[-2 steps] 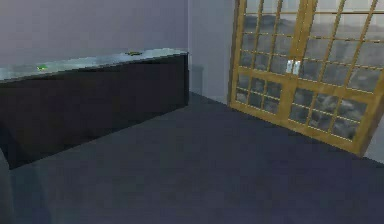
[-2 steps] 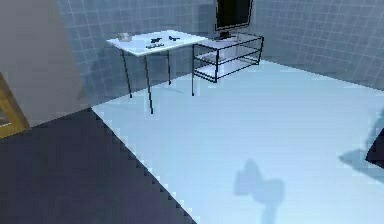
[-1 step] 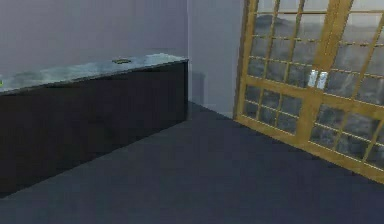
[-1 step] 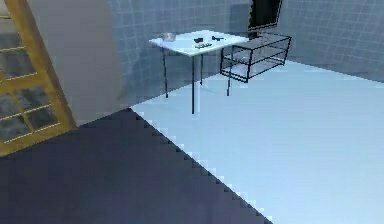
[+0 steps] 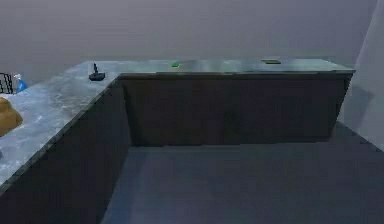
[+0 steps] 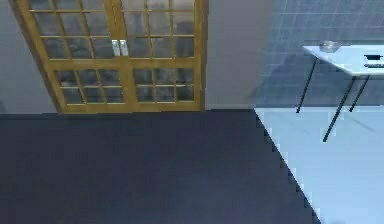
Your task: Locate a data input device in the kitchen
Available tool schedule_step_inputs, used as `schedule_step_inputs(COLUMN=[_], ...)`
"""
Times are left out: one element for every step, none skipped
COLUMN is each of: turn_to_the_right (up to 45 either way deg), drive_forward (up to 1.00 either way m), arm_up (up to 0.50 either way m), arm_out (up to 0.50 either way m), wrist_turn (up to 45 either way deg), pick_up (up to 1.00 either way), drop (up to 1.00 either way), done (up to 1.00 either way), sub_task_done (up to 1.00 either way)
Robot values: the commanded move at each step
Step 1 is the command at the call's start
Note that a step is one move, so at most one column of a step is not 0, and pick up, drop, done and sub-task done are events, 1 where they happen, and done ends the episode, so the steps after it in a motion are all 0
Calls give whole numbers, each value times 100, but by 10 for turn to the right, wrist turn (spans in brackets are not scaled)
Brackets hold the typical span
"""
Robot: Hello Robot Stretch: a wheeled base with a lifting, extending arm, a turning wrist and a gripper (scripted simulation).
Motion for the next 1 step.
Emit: schedule_step_inputs(turn_to_the_right=[0], drive_forward=[100], arm_up=[0], arm_out=[0], wrist_turn=[0], pick_up=[0], drop=[0], done=[0], sub_task_done=[0])
